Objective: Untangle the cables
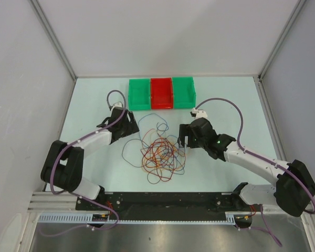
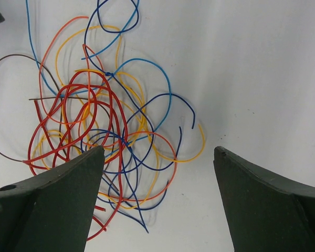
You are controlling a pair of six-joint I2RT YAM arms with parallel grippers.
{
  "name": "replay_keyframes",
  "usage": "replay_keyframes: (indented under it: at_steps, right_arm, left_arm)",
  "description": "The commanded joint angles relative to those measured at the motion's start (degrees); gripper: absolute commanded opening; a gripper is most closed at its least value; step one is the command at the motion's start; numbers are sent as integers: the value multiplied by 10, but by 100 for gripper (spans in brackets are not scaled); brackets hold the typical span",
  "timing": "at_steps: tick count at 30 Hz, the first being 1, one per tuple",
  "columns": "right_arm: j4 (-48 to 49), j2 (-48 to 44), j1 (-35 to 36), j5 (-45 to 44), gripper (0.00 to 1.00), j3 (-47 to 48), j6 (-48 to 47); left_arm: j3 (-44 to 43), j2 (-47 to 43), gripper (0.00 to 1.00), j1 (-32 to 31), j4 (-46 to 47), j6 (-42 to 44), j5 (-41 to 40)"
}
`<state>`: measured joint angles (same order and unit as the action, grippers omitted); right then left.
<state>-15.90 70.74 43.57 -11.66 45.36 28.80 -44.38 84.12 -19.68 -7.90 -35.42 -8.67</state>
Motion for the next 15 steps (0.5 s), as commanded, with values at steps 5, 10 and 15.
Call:
replay_keyframes:
  at_steps: [5,10,15]
  right_arm:
    - [0,5,4,-18,89,22,0]
    - [3,9,4,-19,90,21,-4]
    - [5,12,4,-19,90,21,-8]
  left_arm:
    - [-77,83,70,-49,-1,24,-29]
    - [-96,119,57,-64,-4,25,-42]
    - [-116,144,42,-72,-15,29,-54]
